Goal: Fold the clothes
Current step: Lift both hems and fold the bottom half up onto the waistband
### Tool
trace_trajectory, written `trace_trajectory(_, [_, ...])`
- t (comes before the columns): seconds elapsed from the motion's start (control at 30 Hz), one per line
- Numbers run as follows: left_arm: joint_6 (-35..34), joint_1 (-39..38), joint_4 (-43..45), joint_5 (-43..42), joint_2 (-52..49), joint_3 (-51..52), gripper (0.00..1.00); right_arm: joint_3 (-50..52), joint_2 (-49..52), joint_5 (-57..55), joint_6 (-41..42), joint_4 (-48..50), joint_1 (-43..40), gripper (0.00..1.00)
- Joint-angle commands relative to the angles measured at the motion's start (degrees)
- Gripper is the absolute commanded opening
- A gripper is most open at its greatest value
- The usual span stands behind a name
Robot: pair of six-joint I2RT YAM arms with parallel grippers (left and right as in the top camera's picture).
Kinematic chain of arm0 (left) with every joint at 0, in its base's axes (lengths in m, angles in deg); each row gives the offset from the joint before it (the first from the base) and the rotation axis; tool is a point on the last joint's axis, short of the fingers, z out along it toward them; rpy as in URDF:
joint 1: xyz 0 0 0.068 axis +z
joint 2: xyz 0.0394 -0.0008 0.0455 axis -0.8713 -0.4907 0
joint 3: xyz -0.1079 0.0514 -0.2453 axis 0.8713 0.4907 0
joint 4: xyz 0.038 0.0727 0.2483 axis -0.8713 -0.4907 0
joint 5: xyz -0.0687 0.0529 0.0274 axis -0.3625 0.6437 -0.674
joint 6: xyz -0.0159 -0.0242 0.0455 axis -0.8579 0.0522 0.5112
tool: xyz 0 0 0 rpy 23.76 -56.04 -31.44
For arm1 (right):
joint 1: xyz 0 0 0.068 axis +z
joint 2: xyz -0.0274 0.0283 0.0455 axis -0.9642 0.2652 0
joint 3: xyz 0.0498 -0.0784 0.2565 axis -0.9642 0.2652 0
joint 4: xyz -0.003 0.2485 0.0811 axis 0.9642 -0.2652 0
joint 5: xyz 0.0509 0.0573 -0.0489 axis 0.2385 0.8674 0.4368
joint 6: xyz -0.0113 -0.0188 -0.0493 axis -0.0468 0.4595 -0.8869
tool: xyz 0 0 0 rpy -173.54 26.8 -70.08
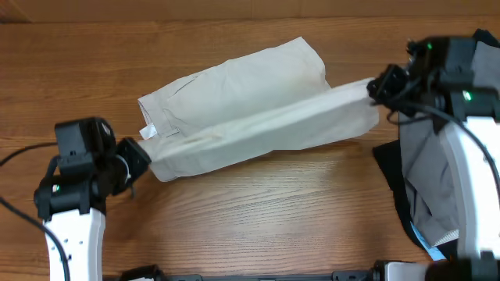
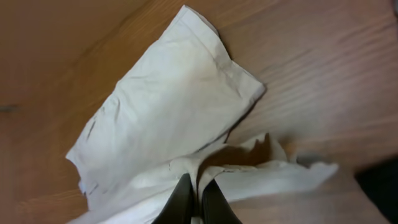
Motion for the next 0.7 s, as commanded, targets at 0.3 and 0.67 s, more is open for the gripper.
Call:
trace_trajectory(0.3, [-4.50,1.18,18.60,12.00,-18.32,-0.90,0.04,-6.78,13.35,-7.87,-6.32,18.86,4.72,0.04])
trace_trajectory(0.67, [-4.59,1.16,34.97,11.98,-27.91,-0.90,0.10,-6.75,19.30,-7.85,-5.97,28.89,7.21,0.04])
